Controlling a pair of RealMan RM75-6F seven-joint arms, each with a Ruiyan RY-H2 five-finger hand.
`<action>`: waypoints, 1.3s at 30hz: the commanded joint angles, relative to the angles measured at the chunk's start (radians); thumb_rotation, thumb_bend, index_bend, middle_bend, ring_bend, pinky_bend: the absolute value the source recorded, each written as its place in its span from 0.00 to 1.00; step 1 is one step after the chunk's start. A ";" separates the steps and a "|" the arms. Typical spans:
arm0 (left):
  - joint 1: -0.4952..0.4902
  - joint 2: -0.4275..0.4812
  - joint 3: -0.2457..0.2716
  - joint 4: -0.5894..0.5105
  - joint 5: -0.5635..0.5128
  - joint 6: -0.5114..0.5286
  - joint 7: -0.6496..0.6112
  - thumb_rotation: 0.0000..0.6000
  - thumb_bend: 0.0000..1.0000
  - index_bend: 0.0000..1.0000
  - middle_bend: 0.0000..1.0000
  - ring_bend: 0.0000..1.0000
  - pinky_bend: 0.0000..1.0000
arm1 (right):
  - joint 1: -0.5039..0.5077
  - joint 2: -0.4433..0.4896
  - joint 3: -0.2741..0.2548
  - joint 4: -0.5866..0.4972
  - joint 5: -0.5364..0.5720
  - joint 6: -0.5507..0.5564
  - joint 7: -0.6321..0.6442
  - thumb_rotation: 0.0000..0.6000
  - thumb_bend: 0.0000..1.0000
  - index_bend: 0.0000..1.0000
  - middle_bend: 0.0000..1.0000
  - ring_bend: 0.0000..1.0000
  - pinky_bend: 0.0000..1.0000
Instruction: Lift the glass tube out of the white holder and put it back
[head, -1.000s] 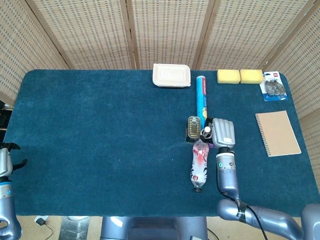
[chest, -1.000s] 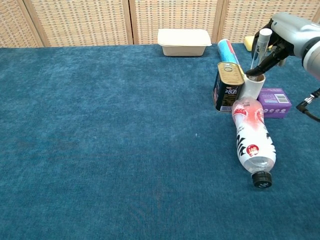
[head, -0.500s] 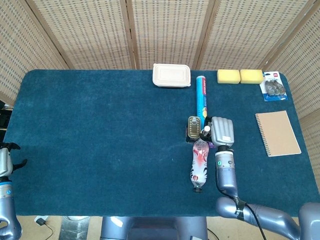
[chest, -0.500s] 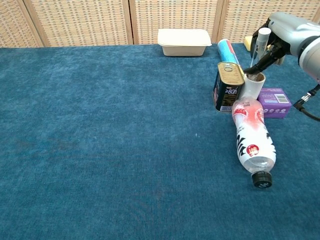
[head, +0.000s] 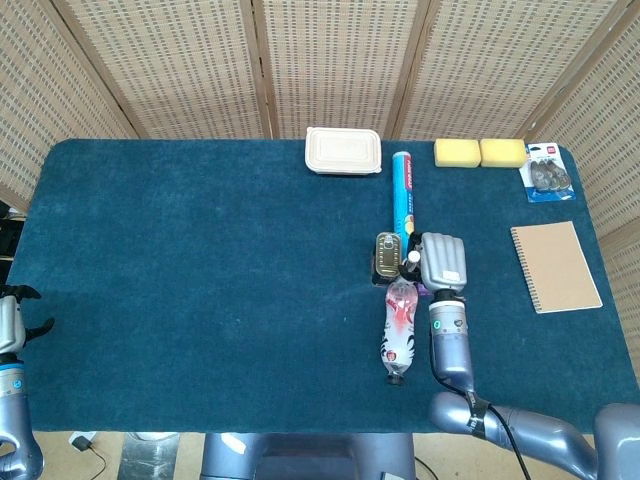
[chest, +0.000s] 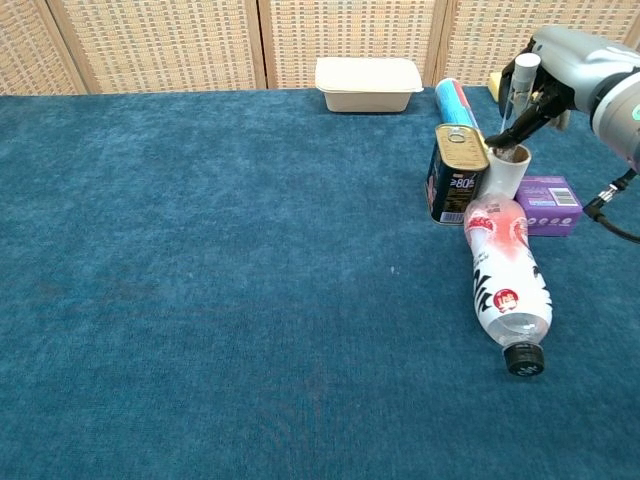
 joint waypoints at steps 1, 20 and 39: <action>0.000 0.000 0.000 0.000 0.000 0.000 0.000 1.00 0.15 0.45 0.42 0.23 0.32 | 0.001 0.000 0.001 -0.002 0.000 0.000 -0.001 1.00 0.25 0.65 0.77 0.79 0.66; 0.000 0.000 0.000 0.000 0.000 0.000 -0.001 1.00 0.15 0.45 0.42 0.23 0.32 | 0.022 -0.026 0.011 0.031 0.002 -0.010 -0.002 1.00 0.27 0.68 0.80 0.83 0.69; 0.000 0.001 0.000 0.000 0.000 0.000 -0.002 1.00 0.15 0.45 0.42 0.23 0.32 | 0.035 -0.057 0.022 0.083 -0.021 -0.001 0.020 1.00 0.28 0.73 0.86 0.87 0.73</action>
